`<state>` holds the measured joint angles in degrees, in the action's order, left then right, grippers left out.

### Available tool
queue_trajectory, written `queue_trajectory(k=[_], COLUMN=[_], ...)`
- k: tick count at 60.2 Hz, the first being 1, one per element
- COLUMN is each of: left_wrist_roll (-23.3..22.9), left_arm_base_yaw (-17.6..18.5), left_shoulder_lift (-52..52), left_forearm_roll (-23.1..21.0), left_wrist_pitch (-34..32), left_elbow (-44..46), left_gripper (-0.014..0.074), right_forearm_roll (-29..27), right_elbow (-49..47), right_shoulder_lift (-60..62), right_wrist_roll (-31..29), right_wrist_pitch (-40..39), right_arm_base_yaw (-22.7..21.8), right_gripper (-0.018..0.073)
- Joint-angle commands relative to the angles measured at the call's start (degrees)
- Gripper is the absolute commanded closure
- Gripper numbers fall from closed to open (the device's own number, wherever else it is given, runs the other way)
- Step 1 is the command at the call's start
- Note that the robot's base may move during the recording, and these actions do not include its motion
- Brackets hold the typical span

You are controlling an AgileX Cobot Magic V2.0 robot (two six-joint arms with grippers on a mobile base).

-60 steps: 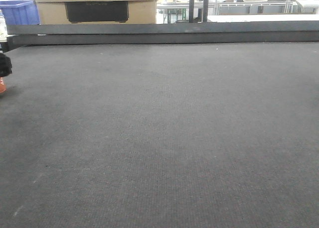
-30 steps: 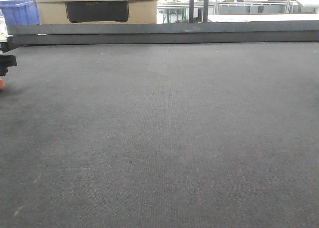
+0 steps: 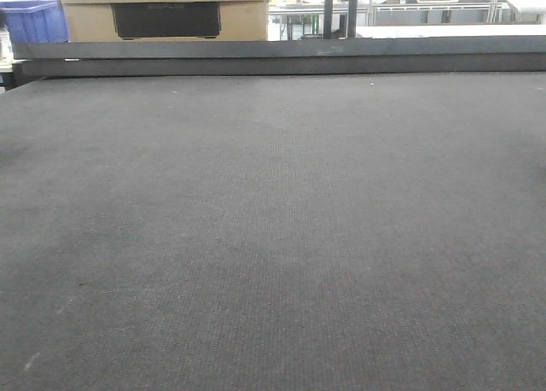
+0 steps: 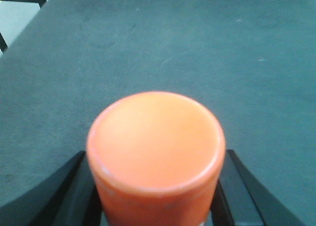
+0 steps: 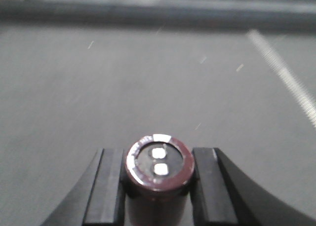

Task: Place cylindrical capacitor in blue bin on shelf
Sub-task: 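Lift the orange cylinder and maroon capacitor off the table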

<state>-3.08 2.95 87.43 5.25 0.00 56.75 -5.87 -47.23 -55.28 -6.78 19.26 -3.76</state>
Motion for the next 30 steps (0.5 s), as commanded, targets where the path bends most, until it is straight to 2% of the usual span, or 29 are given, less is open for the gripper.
queue_trajectory(k=[1, 11, 20, 30], left_wrist_roll=[0.2, 0.2, 0.2, 0.2], left_arm_base_yaw=[1.6, 5.9, 10.2, 12.1], left_shoulder_lift=[-6.9, -17.2, -26.8, -35.9], left_forearm_roll=[0.5, 0.5, -1.4, -1.6], left_wrist_pitch=[8.6, 20.3, 29.3, 37.1], left_elbow=[0.3, 0.3, 0.3, 0.3], left_gripper=[0.0707, 0.0707, 0.0707, 0.0707], right_forearm_roll=[0.2, -0.2, -1.8, -2.1], right_elbow=[-0.1, -0.1, -0.1, -0.1], right_shoulder_lift=[0.5, 0.7, 3.6, 10.3], right_wrist_roll=[-0.1, -0.1, -0.1, -0.1], right_wrist_pitch=[3.0, 7.0, 10.2, 14.4], right_arm_base_yaw=[1.9, 4.3, 5.8, 7.5], right_gripper=[0.0721, 0.0721, 0.0721, 0.0721])
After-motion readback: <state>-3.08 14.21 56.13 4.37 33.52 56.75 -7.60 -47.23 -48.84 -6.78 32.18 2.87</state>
